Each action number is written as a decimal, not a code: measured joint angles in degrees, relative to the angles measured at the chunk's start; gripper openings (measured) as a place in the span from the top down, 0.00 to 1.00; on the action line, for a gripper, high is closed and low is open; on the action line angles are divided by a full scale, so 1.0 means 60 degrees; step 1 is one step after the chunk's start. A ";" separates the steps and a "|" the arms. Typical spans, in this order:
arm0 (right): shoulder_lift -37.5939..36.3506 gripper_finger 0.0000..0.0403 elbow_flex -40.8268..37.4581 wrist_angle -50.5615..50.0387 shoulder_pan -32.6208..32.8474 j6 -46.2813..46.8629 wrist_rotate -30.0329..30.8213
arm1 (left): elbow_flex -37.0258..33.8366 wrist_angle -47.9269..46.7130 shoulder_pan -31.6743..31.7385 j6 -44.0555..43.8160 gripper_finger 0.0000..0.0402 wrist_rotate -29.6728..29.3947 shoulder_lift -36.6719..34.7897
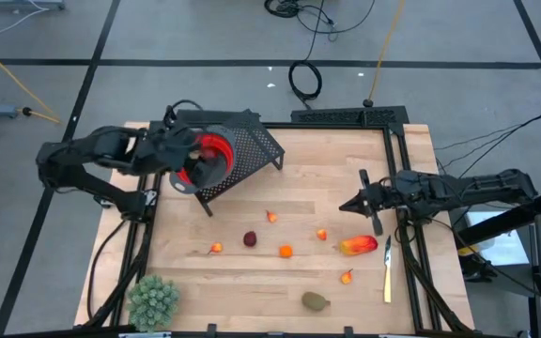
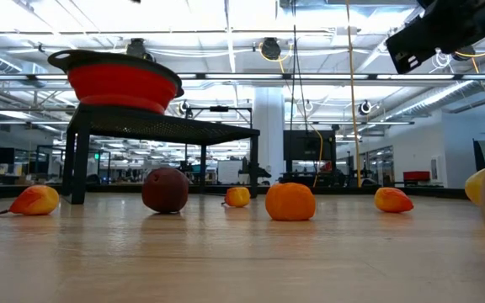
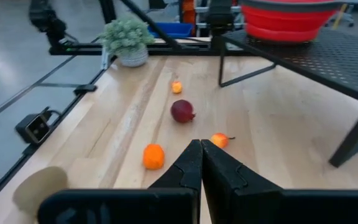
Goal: Pick & Place Fruit
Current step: Put the mango into the red strainer bowl on the shelf
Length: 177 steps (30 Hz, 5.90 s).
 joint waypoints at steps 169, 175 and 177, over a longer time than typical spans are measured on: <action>0.5927 0.42 0.4084 -0.0962 0.1806 0.3254 0.1587 | -0.7552 0.4148 -0.2142 0.4169 0.95 0.1390 -0.9415; 0.5707 0.43 0.4091 0.2051 0.1658 0.2408 0.2892 | -0.7552 0.4027 -0.2142 0.4295 0.95 0.1403 -0.9415; 0.5710 0.43 0.4088 0.2707 0.1648 0.2029 0.3190 | -0.7552 0.3818 -0.2142 0.4283 0.95 0.1379 -0.9415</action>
